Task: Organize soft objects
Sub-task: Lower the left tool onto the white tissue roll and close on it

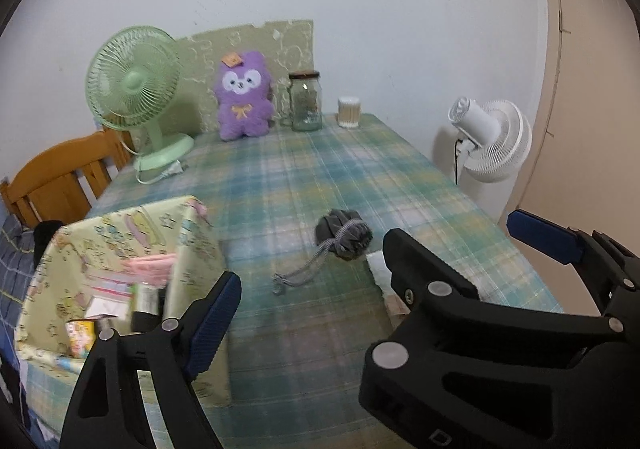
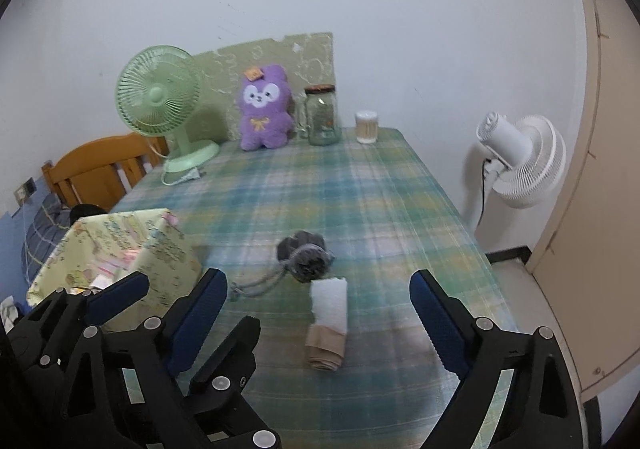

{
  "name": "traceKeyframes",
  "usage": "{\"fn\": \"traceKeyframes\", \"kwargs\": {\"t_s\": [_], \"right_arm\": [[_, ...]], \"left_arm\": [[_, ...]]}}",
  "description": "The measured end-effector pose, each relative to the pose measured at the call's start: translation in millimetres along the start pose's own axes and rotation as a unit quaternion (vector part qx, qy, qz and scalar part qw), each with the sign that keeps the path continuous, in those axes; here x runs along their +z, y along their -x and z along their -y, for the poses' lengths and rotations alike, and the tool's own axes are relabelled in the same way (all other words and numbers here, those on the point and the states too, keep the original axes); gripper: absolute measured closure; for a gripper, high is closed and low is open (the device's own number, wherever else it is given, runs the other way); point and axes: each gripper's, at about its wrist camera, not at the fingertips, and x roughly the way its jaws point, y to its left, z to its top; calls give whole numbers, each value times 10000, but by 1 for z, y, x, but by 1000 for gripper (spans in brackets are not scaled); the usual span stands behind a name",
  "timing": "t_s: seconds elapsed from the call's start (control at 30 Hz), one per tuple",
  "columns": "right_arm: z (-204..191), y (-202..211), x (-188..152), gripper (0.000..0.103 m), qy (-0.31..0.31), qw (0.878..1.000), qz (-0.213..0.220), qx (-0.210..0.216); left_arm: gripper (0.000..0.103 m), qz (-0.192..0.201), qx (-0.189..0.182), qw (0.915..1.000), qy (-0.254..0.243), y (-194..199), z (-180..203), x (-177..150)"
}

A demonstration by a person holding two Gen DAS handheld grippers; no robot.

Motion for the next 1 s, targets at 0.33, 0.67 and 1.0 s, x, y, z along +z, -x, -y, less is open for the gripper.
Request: {"fn": "traceKeyframes", "kwargs": {"t_s": [0.33, 0.67, 1.0], "right_arm": [[29, -29, -7, 13, -24, 9995, -260, -185], [56, -56, -12, 13, -61, 9986, -458, -263], [77, -82, -20, 13, -233, 9960, -807, -308]], "left_arm": [[23, -334, -235, 9992, -21, -37, 20, -2], [26, -768, -416, 9961, -77, -75, 38, -2], [40, -1151, -485, 9922, -54, -107, 49, -8]]}}
